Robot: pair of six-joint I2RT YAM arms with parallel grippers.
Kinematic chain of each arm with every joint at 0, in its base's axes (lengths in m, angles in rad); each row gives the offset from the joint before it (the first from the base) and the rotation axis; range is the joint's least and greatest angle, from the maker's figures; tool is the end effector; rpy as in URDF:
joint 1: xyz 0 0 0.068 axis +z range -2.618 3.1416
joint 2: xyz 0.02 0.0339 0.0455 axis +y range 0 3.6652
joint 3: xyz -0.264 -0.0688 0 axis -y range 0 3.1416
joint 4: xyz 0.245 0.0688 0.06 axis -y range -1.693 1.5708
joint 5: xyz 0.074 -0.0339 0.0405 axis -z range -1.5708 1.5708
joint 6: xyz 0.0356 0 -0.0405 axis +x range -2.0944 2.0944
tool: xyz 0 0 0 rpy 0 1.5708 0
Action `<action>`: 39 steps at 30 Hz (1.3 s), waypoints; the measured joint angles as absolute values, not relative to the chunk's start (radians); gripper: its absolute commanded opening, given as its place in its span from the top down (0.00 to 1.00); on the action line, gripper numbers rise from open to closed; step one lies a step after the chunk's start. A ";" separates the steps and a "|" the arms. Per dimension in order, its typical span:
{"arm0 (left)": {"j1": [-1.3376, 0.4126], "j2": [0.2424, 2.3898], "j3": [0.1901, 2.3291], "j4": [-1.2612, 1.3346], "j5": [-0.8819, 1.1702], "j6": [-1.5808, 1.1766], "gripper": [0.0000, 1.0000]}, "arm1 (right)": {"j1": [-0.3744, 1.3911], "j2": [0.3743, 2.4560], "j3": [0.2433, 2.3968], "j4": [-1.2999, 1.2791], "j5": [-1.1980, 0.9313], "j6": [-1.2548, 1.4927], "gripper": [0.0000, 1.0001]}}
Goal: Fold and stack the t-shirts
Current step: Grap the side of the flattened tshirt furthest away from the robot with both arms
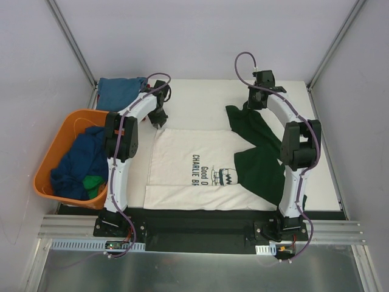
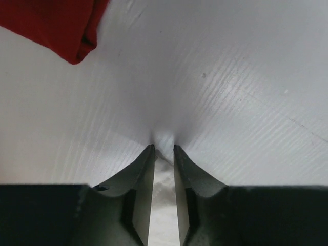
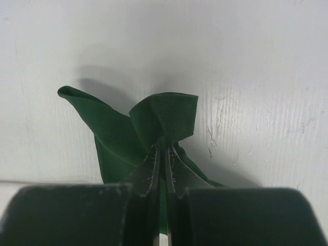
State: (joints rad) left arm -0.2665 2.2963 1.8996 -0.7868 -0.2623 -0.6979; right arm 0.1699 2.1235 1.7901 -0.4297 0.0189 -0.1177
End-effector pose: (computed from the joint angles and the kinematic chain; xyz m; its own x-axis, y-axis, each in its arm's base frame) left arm 0.4706 -0.1189 0.1713 -0.7871 -0.4285 -0.4437 -0.4515 0.8903 -0.0587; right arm 0.4820 0.0820 0.2390 -0.6582 -0.2320 -0.7162 -0.2345 0.9672 -0.0978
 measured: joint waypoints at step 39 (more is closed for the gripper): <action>-0.330 2.068 1.717 -0.773 -0.393 -0.714 0.55 | 0.216 1.560 1.349 -0.418 0.032 -0.159 0.99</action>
State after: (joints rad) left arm -0.3302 2.0678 1.7172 -0.7734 -0.3935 -0.7143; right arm 0.2157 1.5604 1.3491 -0.4175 0.0322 -0.1589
